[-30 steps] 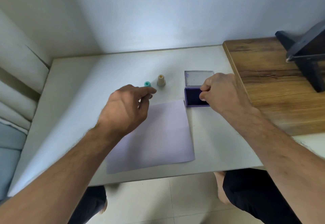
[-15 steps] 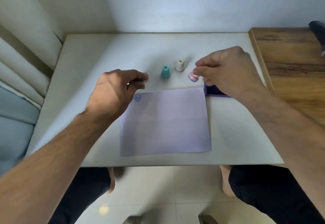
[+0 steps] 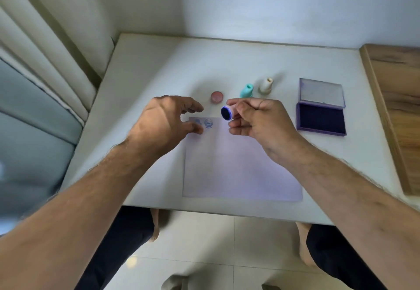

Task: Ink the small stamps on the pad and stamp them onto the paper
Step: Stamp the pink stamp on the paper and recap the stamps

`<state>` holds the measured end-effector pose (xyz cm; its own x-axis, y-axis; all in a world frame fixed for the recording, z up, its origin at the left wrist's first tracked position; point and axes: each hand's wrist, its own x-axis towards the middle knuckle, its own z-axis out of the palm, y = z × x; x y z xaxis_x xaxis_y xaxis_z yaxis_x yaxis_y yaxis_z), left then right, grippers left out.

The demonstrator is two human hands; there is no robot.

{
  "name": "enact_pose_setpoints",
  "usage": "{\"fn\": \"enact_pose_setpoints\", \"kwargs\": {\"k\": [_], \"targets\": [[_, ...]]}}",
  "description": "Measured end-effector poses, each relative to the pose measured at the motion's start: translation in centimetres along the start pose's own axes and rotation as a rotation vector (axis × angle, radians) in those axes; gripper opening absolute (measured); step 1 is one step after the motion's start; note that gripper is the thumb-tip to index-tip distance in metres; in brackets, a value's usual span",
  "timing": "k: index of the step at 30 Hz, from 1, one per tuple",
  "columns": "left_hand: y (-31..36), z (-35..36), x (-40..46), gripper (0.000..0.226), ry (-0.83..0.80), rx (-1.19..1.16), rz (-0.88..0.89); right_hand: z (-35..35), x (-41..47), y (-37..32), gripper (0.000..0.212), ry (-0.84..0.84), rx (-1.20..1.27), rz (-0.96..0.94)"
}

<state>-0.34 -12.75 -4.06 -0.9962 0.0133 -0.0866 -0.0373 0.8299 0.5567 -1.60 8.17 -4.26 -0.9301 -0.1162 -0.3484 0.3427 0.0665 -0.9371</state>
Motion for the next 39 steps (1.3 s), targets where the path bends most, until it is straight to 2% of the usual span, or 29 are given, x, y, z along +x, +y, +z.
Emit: {"fn": "enact_pose_setpoints", "kwargs": {"k": [5, 8, 10, 14, 18, 21, 39], "targets": [[-0.5, 0.5, -0.5, 0.027, -0.037, 0.059, 0.068, 0.7, 0.4, 0.1, 0.024, 0.028, 0.119, 0.101], [-0.8, 0.6, -0.5, 0.029, -0.036, 0.06, 0.071, 0.8, 0.7, -0.2, 0.024, 0.025, 0.176, 0.162], [-0.8, 0.6, -0.5, 0.031, -0.03, 0.064, 0.084, 0.9, 0.8, -0.3, 0.021, 0.033, 0.13, 0.161], [-0.8, 0.6, -0.6, 0.031, -0.03, 0.074, 0.096, 1.6, 0.5, -0.2, 0.017, 0.065, -0.16, -0.058], [-0.7, 0.6, -0.5, 0.03, -0.035, 0.08, 0.097, 2.3, 0.1, 0.2, 0.005, 0.147, -0.448, -0.293], [-0.7, 0.7, -0.5, 0.029, -0.035, 0.069, 0.086, 2.4, -0.1, 0.5, 0.014, 0.21, -0.602, -0.405], [-0.8, 0.7, -0.3, 0.031, -0.022, 0.063, 0.079, 2.9, -0.1, 1.4, 0.021, 0.201, -0.75, -0.588]]}}
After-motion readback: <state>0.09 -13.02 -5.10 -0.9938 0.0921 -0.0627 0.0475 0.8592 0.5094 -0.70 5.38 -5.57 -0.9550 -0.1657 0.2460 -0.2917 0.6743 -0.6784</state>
